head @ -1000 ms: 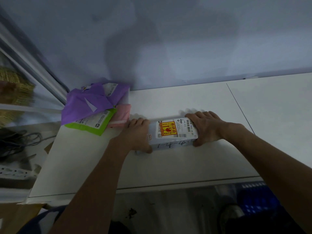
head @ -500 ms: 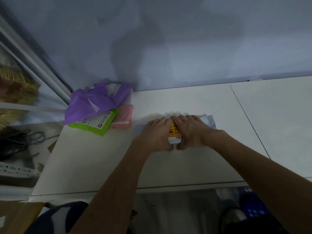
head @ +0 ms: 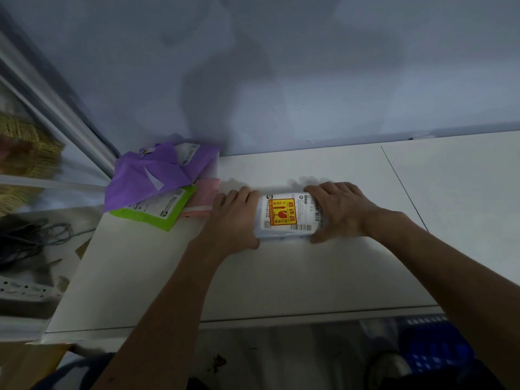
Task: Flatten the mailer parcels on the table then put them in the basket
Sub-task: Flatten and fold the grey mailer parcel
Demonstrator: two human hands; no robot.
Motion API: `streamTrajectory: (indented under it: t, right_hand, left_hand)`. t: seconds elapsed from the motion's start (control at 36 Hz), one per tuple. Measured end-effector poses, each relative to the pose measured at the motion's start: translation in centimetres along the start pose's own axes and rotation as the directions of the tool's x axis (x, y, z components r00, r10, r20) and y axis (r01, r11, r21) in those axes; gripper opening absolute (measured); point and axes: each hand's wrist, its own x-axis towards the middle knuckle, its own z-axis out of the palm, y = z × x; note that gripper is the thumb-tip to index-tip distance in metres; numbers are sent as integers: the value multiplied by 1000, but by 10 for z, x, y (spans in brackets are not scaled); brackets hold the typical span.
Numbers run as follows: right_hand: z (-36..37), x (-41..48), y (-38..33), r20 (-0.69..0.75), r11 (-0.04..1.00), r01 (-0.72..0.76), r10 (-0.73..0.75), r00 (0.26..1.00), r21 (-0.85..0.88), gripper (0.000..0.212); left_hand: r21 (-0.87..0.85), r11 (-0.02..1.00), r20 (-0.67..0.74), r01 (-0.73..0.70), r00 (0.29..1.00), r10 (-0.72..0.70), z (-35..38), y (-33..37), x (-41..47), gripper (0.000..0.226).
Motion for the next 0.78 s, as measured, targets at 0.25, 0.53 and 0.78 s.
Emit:
streamTrajectory:
  t: [0.25,0.53,0.78]
  right_hand:
    - [-10,14,-29,-105,1000,19,-20,994,-13,74]
    - [14,9,-52,-407,984,175,-170,897,-27,56]
    - [13,7,-57,-313,990,105,-129,941,-94,58]
  left_hand:
    - [88,994,-345,-72,933,98,10,14,-8,60]
    - [-90,982,-376,-169,918,124,-10,46,9,54]
    - [-51,997,-278,50,959,-62,17,44,11,58]
